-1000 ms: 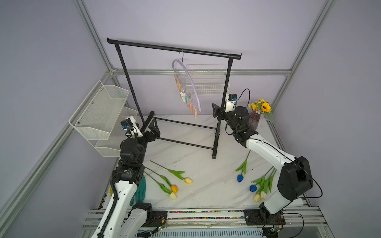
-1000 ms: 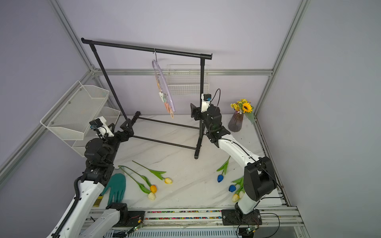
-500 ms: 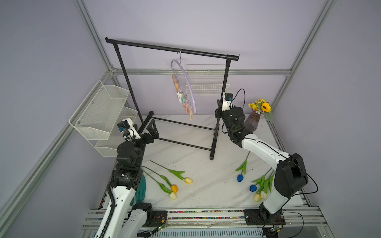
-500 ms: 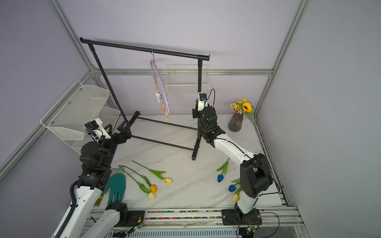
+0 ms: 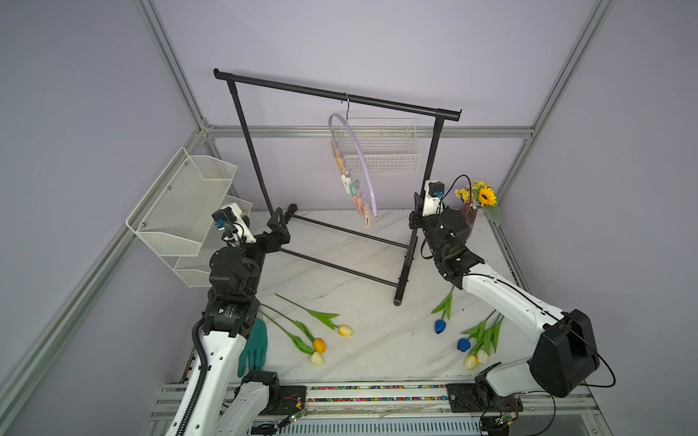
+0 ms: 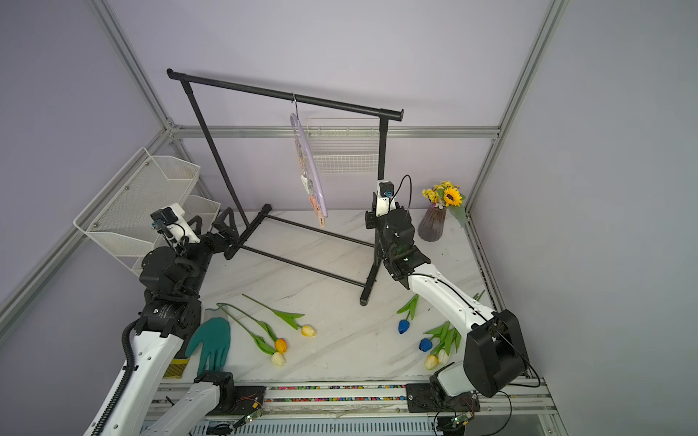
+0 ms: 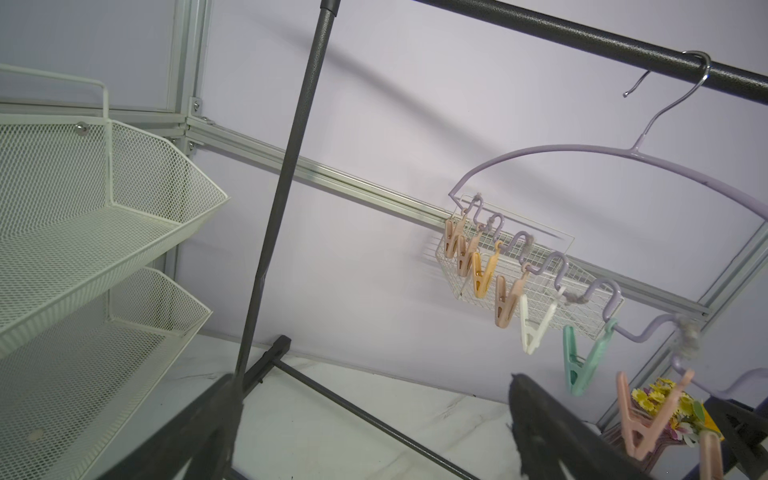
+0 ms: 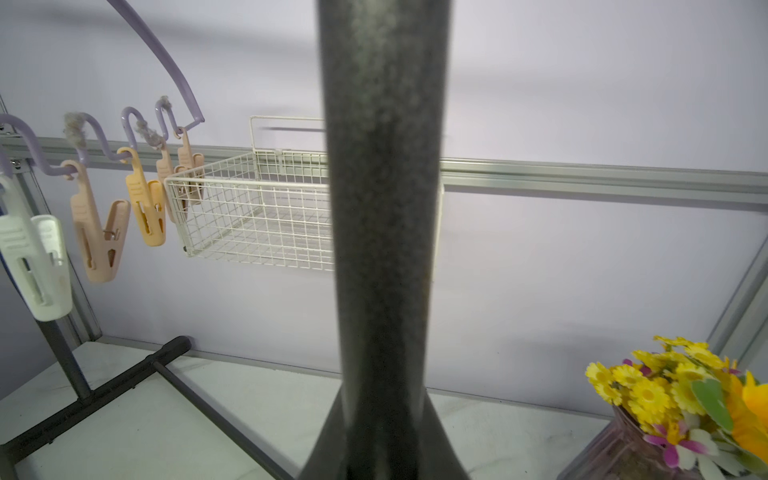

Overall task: Dry the flowers on a clothes hanger
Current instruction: Adjust the clothesline at the center of the board.

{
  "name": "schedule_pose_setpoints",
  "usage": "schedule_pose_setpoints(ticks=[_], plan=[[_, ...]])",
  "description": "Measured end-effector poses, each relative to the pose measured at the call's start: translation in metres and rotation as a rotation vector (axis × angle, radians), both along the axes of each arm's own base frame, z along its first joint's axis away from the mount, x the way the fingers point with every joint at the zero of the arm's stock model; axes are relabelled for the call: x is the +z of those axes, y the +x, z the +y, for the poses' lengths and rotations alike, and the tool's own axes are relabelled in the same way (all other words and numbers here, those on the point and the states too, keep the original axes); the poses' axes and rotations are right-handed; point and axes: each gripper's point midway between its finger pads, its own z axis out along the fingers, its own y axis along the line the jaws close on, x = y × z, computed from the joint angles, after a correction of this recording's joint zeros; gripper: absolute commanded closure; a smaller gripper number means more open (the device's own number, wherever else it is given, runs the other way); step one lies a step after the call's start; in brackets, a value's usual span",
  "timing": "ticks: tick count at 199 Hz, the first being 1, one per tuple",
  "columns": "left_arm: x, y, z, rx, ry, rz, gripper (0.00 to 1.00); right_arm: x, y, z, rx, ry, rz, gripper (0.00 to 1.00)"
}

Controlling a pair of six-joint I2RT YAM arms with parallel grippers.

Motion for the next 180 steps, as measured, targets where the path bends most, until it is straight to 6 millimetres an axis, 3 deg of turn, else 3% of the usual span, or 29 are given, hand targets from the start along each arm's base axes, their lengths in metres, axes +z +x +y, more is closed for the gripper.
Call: schedule_pose_setpoints(ticks=[48, 125, 180], plan=[[0.018, 0.034, -0.007, -0.025, 0.114, 0.023, 0.00, 0.014, -0.029, -0.033, -0.011, -0.014, 0.016, 1.00], [0.019, 0.103, 0.021, -0.035, 0.162, 0.059, 0.00, -0.007, -0.058, -0.064, -0.033, 0.013, 0.082, 1.00], [-0.013, 0.166, 0.035, -0.148, 0.214, 0.100, 0.00, -0.013, -0.056, -0.073, -0.055, 0.050, 0.111, 0.77]])
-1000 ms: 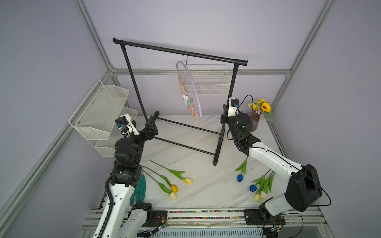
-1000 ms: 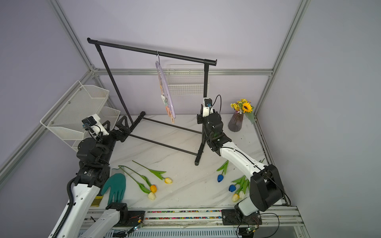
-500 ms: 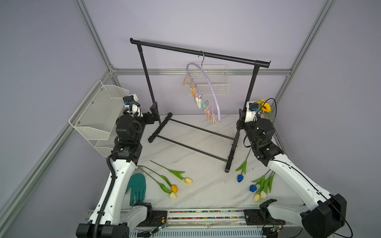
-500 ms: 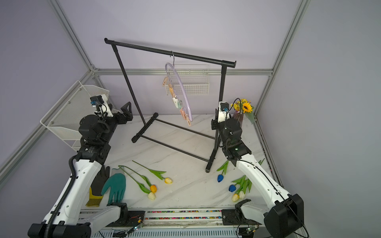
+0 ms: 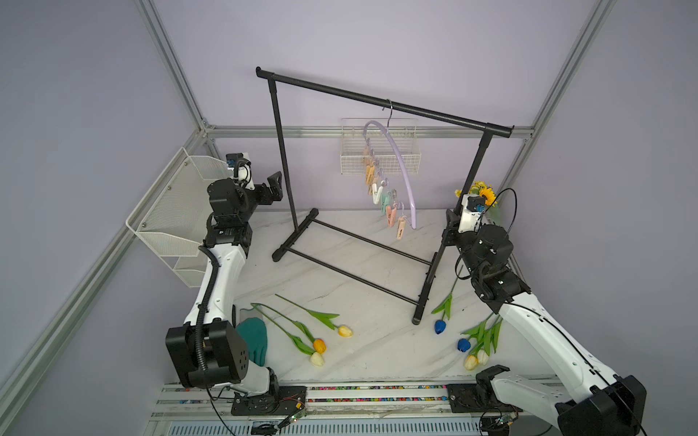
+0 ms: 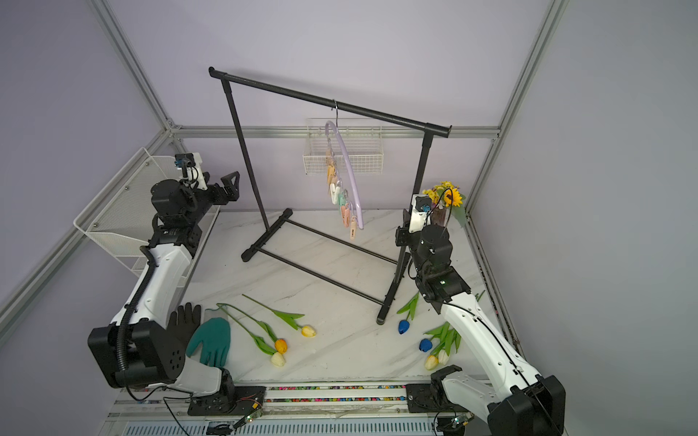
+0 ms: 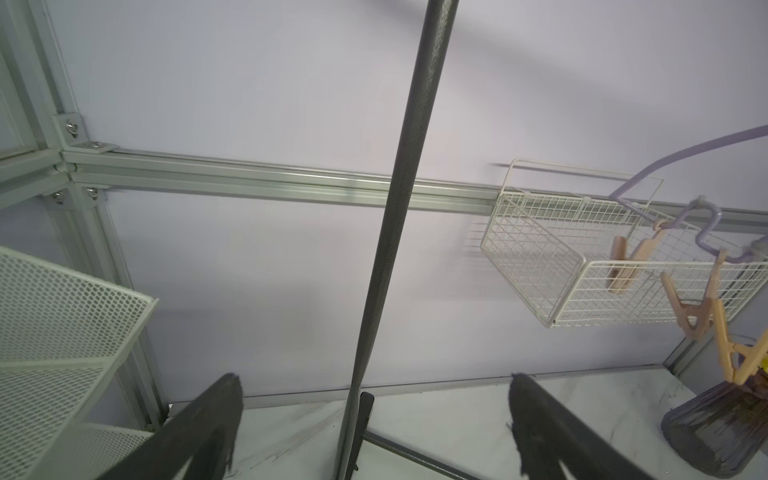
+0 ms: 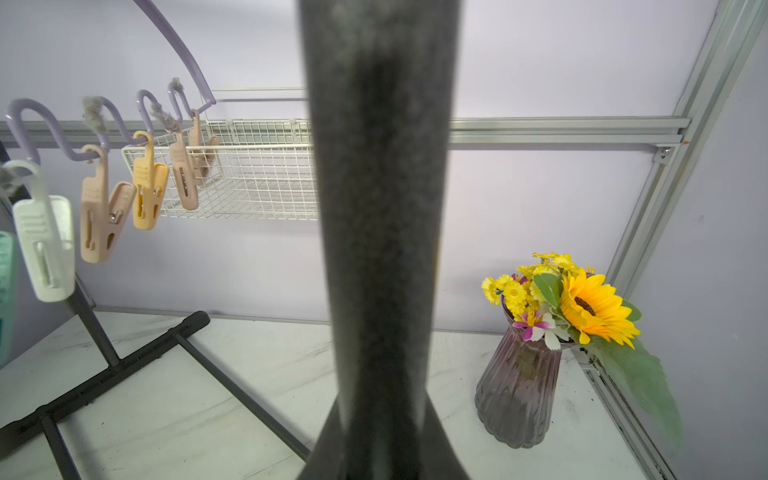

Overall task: Dry the flowers on a clothes hanger
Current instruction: Adjust the clothesline at the center of the board.

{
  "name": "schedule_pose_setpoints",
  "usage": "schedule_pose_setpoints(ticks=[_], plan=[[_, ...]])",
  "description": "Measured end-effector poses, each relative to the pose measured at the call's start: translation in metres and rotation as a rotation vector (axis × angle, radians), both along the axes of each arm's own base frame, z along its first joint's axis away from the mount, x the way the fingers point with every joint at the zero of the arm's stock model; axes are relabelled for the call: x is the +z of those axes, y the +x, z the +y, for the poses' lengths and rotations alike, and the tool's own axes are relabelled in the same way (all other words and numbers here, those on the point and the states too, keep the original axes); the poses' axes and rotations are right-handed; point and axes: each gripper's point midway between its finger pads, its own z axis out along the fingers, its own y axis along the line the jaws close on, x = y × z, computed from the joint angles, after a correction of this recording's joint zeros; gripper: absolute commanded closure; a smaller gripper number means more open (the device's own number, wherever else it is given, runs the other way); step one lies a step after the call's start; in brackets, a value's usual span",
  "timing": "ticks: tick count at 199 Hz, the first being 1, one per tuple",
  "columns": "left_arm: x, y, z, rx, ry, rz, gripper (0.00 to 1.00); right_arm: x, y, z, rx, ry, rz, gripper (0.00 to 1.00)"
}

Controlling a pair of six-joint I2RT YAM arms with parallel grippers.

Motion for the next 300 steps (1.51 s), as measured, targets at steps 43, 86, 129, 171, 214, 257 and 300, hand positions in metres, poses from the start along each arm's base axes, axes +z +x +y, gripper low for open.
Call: schedule_pose_setpoints(ticks=[43, 86, 129, 171, 214, 257, 300], plan=[[-0.002, 0.032, -0.010, -0.090, 0.066, -0.032, 0.00, -0.006, 0.005, -0.005, -0.035, 0.051, 0.039, 0.69], [0.011, 0.053, -0.016, -0.143, 0.116, -0.087, 0.00, -0.009, 0.014, -0.018, -0.096, 0.057, 0.084, 0.63], [0.003, 0.071, -0.024, -0.217, 0.129, -0.086, 0.00, -0.005, 0.018, -0.037, -0.145, 0.056, 0.114, 0.58], [-0.011, 0.084, -0.035, -0.305, 0.120, -0.073, 0.00, -0.008, 0.026, -0.046, -0.158, 0.066, 0.147, 0.56], [-0.004, 0.099, -0.046, -0.405, 0.114, -0.104, 0.03, -0.014, 0.039, -0.052, -0.145, 0.087, 0.199, 0.55], [0.006, 0.096, -0.060, -0.512, 0.064, -0.119, 0.17, -0.026, 0.050, -0.054, -0.126, 0.104, 0.255, 0.54], [0.000, 0.085, -0.071, -0.589, 0.021, -0.110, 0.22, -0.045, 0.062, -0.055, -0.108, 0.117, 0.310, 0.54]])
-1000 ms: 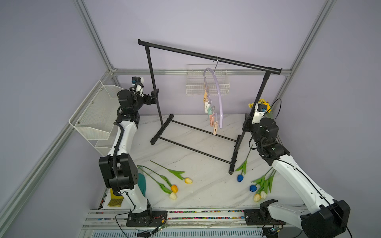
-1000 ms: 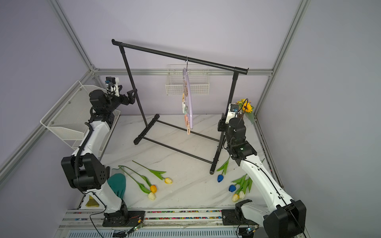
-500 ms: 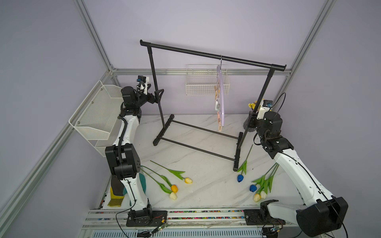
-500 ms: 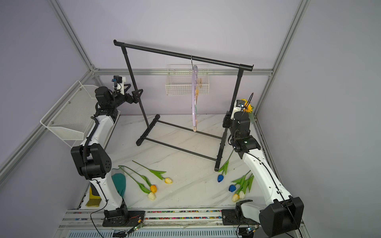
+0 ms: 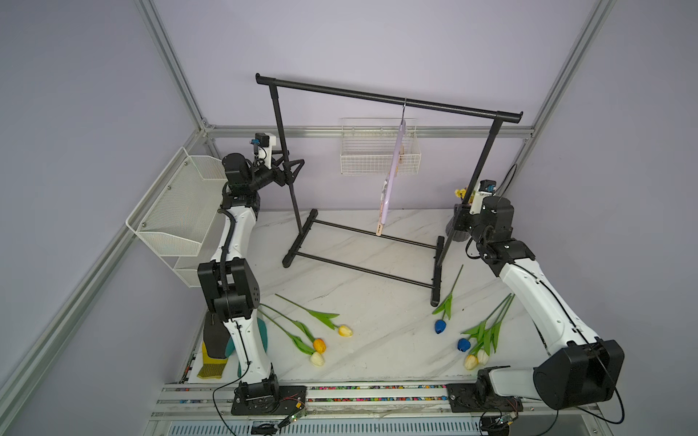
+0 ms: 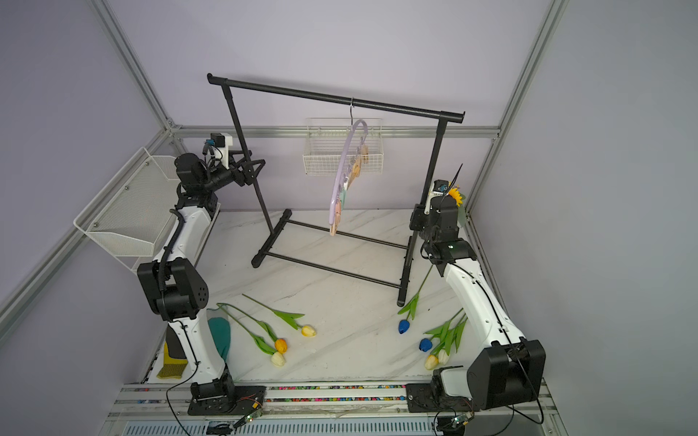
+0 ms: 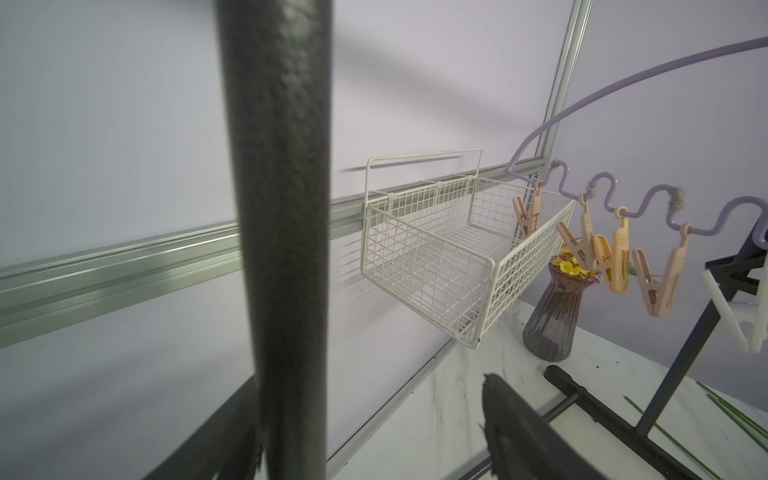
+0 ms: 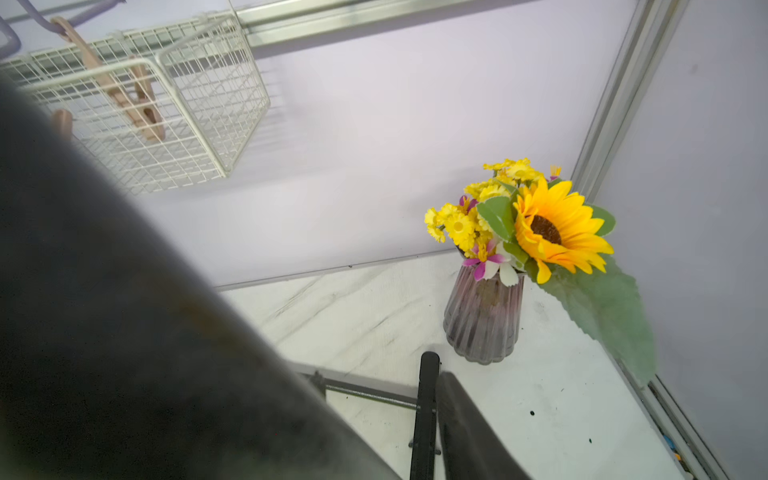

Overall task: Dry the flowers on a clothes hanger
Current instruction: Adjust the clothesline at the center of the board.

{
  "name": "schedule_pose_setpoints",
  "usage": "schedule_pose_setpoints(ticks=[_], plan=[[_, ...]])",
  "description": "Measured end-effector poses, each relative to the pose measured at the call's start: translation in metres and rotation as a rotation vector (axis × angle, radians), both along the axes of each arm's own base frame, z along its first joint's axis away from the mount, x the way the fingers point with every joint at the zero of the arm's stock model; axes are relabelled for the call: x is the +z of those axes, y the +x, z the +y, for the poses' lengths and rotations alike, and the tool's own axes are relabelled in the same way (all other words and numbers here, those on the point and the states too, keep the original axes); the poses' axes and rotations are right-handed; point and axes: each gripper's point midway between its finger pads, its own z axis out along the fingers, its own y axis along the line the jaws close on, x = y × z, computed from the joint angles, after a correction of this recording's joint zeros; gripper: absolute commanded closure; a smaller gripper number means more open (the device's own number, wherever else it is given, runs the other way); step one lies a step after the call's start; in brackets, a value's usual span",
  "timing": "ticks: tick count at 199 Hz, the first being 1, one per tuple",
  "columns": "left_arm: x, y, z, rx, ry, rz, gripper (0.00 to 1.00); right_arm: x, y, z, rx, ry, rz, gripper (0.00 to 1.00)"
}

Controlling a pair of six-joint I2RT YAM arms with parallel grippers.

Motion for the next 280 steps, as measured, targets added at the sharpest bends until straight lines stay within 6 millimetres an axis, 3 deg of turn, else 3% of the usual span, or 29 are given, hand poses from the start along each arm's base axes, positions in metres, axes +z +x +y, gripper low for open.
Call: schedule_pose_setpoints(ticks=[40, 89, 186, 222, 255, 280], plan=[[-0.015, -0.008, -0.001, -0.002, -0.009, 0.042, 0.25, -0.018, 0.013, -0.001, 0.014, 0.018, 0.049, 0.54], [-0.005, -0.035, 0.000, 0.028, 0.002, 0.034, 0.27, -0.027, 0.030, -0.006, 0.013, 0.024, 0.076, 0.54], [0.008, -0.081, -0.001, 0.075, 0.023, -0.004, 0.26, -0.035, 0.044, 0.000, 0.067, 0.044, 0.098, 0.54], [0.008, -0.092, -0.001, 0.087, 0.027, -0.008, 0.26, -0.036, 0.041, 0.004, 0.085, 0.052, 0.098, 0.55], [0.008, -0.103, -0.003, 0.087, 0.028, -0.002, 0.25, -0.043, 0.021, 0.006, 0.099, 0.064, 0.110, 0.55], [0.006, -0.112, -0.005, 0.087, 0.028, 0.004, 0.24, -0.034, 0.010, 0.007, 0.107, 0.067, 0.088, 0.55]])
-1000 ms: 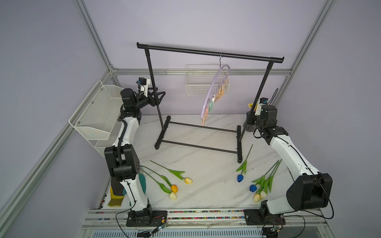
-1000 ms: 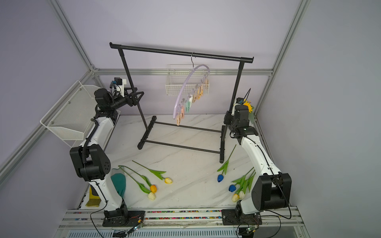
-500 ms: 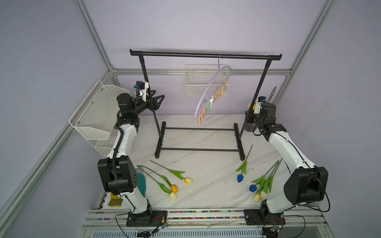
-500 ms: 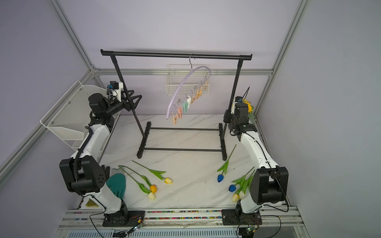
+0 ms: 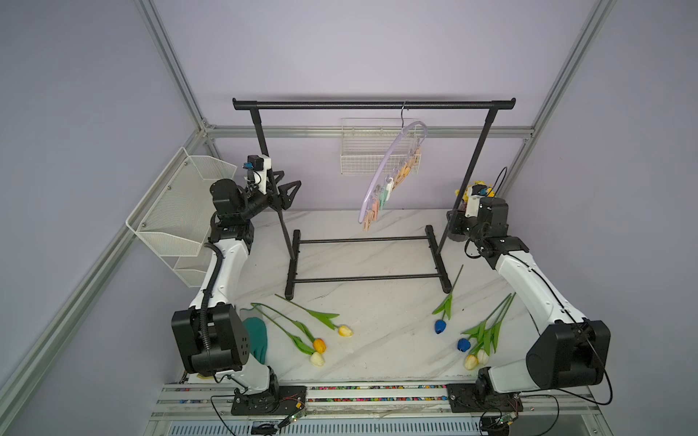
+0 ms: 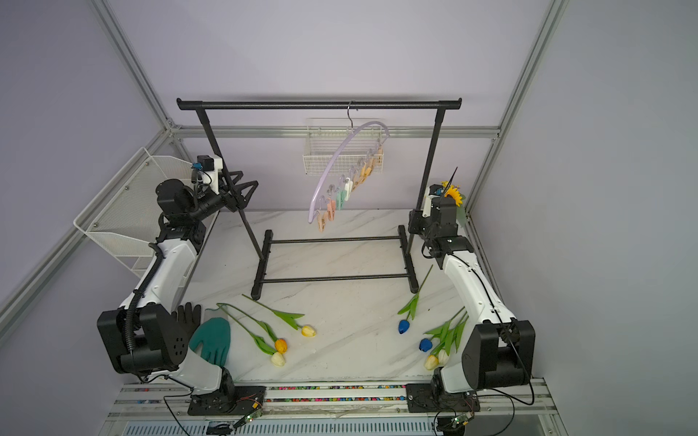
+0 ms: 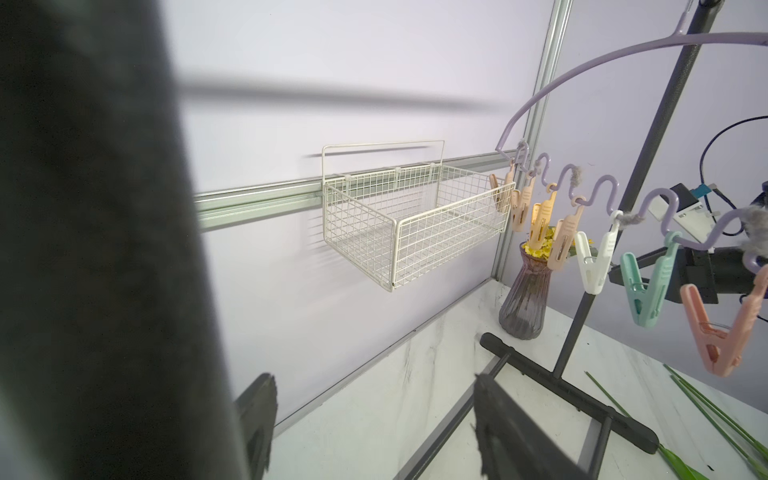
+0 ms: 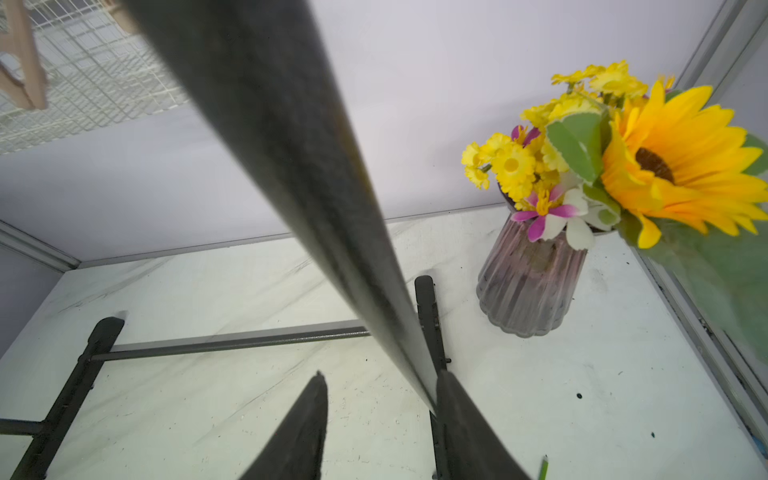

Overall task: Dry the flowers on a clothes hanger
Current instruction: Adjust the clothesline at the center of the board.

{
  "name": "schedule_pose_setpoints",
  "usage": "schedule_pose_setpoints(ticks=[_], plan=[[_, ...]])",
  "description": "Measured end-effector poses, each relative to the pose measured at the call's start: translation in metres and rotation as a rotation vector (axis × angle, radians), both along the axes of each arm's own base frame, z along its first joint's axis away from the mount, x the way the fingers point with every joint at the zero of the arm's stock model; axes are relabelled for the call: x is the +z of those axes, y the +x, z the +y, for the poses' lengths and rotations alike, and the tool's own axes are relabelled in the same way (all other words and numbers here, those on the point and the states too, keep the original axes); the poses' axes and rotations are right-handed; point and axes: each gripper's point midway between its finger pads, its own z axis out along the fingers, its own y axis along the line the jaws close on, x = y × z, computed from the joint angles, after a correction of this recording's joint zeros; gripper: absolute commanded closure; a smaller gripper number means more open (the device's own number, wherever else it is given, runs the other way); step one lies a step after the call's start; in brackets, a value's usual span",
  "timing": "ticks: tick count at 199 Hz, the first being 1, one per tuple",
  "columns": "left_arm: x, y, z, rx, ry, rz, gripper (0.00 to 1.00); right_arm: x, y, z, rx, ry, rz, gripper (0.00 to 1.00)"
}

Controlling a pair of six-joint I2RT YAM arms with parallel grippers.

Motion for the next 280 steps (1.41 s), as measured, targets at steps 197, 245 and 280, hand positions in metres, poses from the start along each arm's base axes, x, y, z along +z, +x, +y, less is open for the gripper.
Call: schedule_pose_setpoints(ticks=[197, 245, 280], plan=[[-0.002, 0.011, 0.008, 0.049, -0.006, 0.041, 0.21, 0.002, 0.042, 0.003, 0.079, -0.062, -0.072, 0.11], [-0.009, 0.014, 0.008, 0.046, -0.003, 0.066, 0.24, 0.015, 0.043, 0.016, 0.242, -0.054, -0.156, 0.16], [-0.008, 0.014, 0.008, 0.045, -0.003, 0.067, 0.26, 0.015, 0.033, 0.017, 0.332, -0.032, -0.201, 0.27]])
